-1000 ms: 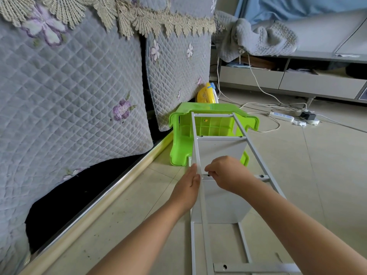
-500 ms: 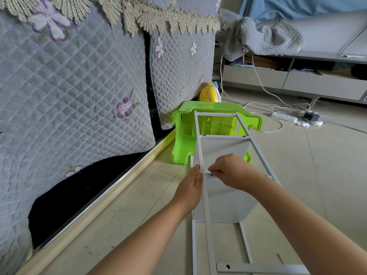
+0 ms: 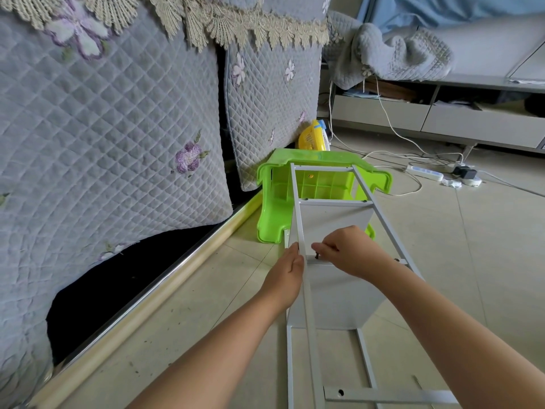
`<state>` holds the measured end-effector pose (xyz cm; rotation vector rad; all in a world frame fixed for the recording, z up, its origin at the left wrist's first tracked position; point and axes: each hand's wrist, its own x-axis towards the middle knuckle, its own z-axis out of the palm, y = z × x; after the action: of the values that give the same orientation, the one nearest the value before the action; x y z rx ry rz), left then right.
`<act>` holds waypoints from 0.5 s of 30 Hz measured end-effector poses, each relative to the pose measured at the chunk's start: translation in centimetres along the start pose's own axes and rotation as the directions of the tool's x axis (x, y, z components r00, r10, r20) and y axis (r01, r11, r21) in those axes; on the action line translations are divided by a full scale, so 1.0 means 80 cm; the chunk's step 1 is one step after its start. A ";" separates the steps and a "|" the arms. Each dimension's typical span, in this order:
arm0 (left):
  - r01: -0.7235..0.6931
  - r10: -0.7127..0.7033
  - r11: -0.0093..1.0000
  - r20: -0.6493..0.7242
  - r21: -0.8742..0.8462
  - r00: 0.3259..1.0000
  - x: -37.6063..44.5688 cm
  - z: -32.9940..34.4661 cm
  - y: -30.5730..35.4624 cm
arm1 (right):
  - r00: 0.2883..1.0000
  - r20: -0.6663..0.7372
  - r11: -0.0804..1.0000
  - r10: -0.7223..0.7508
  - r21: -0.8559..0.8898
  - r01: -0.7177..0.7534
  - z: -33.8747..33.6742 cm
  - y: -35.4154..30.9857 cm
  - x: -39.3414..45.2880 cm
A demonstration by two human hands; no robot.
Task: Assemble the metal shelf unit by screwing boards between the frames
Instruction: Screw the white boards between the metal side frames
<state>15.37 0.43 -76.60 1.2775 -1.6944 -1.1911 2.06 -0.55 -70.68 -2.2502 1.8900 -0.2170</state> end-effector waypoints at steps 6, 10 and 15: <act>0.029 -0.029 1.000 0.018 0.006 0.999 0.002 -0.001 -0.002 | 0.994 -0.070 0.989 -0.081 0.119 0.089 0.000 0.010 -0.005; 0.063 -0.063 0.998 0.020 0.014 0.998 0.003 -0.001 -0.003 | 0.984 -0.085 0.977 -0.158 0.134 0.169 0.004 0.016 -0.003; 0.039 -0.040 0.999 0.040 0.023 0.998 0.004 -0.001 -0.005 | 0.987 -0.075 0.980 -0.141 0.132 0.150 0.007 0.018 0.001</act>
<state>15.45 0.04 -76.93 1.3144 -1.7224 -1.2319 0.84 -0.80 -71.56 -2.3143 1.6849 -0.4344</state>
